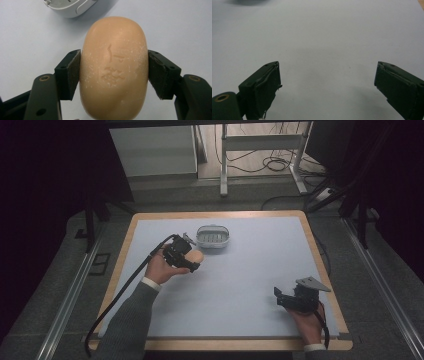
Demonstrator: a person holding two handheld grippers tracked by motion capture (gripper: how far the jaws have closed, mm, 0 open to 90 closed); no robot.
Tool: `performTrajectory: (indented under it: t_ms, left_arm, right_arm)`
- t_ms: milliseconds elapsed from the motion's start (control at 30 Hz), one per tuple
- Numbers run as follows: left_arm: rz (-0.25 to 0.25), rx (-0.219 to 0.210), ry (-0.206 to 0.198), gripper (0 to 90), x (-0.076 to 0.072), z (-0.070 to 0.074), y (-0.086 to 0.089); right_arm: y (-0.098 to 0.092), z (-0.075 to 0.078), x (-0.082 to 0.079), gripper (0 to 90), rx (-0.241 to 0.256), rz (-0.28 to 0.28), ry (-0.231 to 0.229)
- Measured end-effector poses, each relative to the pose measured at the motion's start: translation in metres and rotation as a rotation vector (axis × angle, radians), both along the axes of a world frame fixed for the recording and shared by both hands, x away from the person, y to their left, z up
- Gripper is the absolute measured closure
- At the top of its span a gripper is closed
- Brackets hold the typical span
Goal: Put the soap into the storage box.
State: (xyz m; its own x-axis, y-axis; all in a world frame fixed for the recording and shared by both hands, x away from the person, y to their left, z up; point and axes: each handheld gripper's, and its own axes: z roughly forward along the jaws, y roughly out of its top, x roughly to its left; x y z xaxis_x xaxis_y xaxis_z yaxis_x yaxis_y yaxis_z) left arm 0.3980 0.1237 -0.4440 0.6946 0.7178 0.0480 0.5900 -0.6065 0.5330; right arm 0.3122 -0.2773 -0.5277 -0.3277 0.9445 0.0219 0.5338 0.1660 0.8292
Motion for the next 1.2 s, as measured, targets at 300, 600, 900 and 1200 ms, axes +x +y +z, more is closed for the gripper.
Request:
performTrajectory:
  t_ms: [300, 600, 900, 1200]
  left_arm:
    - [-0.002, 0.005, -0.001, 32.2, 0.007, 0.001, -0.002]
    - [-0.001, 0.011, -0.005, 32.2, 0.015, 0.003, -0.005]
    - [0.019, 0.010, -0.003, 32.2, 0.027, 0.003, 0.002]
    - [0.008, -0.021, 0.001, 32.2, 0.037, 0.010, -0.004]
  right_arm:
    - [0.000, 0.000, 0.000, 6.9, 0.000, -0.001, 0.001]
    - [0.000, 0.000, 0.001, 6.8, 0.002, -0.005, 0.004]
    - [0.000, 0.000, 0.000, 6.9, 0.002, -0.005, 0.003]
    - [0.000, 0.000, 0.000, 6.9, 0.001, -0.005, 0.001]
